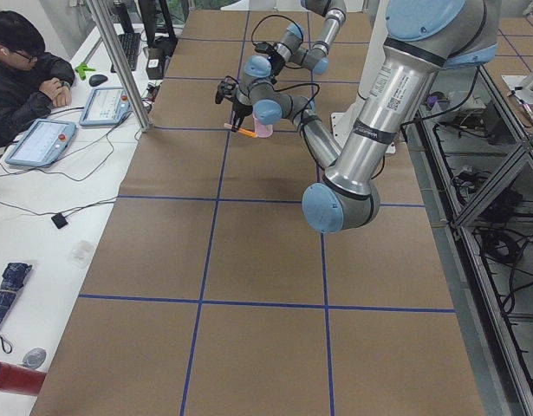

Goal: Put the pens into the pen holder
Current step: 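Carry the yellow highlighter over the cup while the left gripper lifts the orange one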

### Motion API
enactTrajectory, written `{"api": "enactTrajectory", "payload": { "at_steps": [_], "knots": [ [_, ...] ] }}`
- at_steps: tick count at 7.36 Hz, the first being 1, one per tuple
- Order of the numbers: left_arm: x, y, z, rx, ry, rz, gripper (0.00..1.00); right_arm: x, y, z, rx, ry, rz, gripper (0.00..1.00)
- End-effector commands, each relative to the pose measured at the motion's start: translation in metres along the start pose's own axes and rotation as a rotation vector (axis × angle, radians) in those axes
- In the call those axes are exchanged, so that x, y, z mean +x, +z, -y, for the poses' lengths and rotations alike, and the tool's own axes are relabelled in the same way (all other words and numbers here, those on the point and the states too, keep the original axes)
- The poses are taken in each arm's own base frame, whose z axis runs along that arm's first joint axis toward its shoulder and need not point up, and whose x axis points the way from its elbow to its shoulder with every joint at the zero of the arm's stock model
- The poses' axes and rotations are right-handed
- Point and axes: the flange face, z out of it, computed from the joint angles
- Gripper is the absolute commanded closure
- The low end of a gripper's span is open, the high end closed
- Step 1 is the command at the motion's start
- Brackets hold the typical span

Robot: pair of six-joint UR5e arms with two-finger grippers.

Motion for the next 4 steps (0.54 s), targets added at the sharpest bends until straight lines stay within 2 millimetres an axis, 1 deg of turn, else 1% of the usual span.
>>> {"api": "enactTrajectory", "payload": {
  "at_steps": [1, 2, 3, 4],
  "knots": [
    [-0.0004, 0.0006, 0.0001, -0.001, 0.000, 0.001, 1.00, -0.0028, 0.0071, -0.0171, -0.017, -0.003, -0.014, 1.00],
    [-0.0004, 0.0006, 0.0001, -0.001, 0.000, 0.001, 1.00, 0.0001, 0.0109, -0.0228, -0.021, -0.004, -0.027, 1.00],
    [0.0001, -0.0003, 0.0001, 0.001, 0.000, -0.001, 1.00, 0.0003, 0.0110, -0.0227, -0.020, -0.004, -0.028, 0.72],
    [0.0001, -0.0003, 0.0001, 0.001, 0.000, -0.001, 1.00, 0.0000, 0.0111, -0.0236, -0.019, -0.004, -0.027, 0.12]
  ]
}}
